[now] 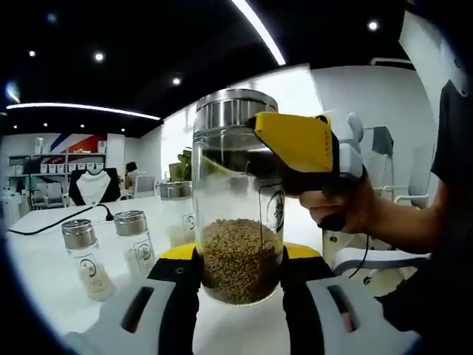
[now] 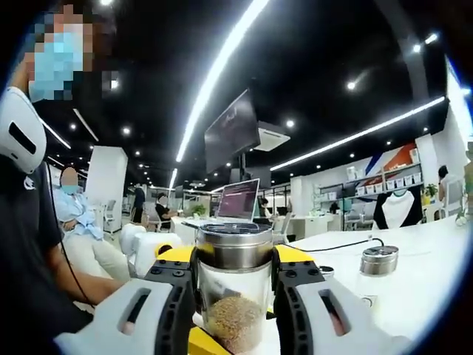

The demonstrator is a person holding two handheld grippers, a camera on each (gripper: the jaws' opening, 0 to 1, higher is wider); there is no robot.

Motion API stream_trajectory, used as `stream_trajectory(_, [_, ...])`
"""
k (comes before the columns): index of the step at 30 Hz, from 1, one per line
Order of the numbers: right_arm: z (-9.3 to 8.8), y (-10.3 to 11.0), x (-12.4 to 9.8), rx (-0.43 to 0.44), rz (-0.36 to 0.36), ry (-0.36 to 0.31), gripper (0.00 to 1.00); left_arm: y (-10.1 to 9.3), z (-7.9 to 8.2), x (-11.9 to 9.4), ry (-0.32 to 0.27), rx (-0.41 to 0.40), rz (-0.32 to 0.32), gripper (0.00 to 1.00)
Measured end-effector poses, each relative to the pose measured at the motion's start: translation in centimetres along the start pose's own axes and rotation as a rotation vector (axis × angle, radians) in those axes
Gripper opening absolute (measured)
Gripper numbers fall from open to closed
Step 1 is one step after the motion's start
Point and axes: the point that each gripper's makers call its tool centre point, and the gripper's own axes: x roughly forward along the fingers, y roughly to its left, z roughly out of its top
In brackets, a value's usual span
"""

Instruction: Rotate the seasoning bottle until the label or dispensing opening points toward the visible target arrow and the bottle remains upright within the marked orientation range

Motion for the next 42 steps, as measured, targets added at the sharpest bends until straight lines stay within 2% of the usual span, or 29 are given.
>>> stream_trajectory(8, [-0.8, -0.7, 0.5, -0.006, -0.058, 0.039, 0.37, 1.4, -0.8, -0.1, 0.046, 0.04, 0.086, 0.44])
stream_trajectory(16, [-1.4, -1.4, 1.0, 0.029, -0.11, 0.049, 0.37, 2.2, -1.4, -0.2, 0.079, 0.051, 0.134, 0.44])
stream_trajectory(23, [-1.9, -1.8, 1.3, 0.057, -0.159, 0.074, 0.37, 2.5, -2.0, -0.2, 0.096, 0.038, 0.152, 0.44])
stream_trajectory(31, [-2.3, -1.6, 1.8, -0.026, -0.187, 0.128, 0.37, 2.8, -2.3, -0.1, 0.103, 0.024, 0.173, 0.44])
stream_trajectory(42, [-2.7, -1.7, 1.9, -0.046, -0.201, 0.15, 0.38, 2.9, -2.6, -0.1, 0.111, 0.013, 0.185, 0.44])
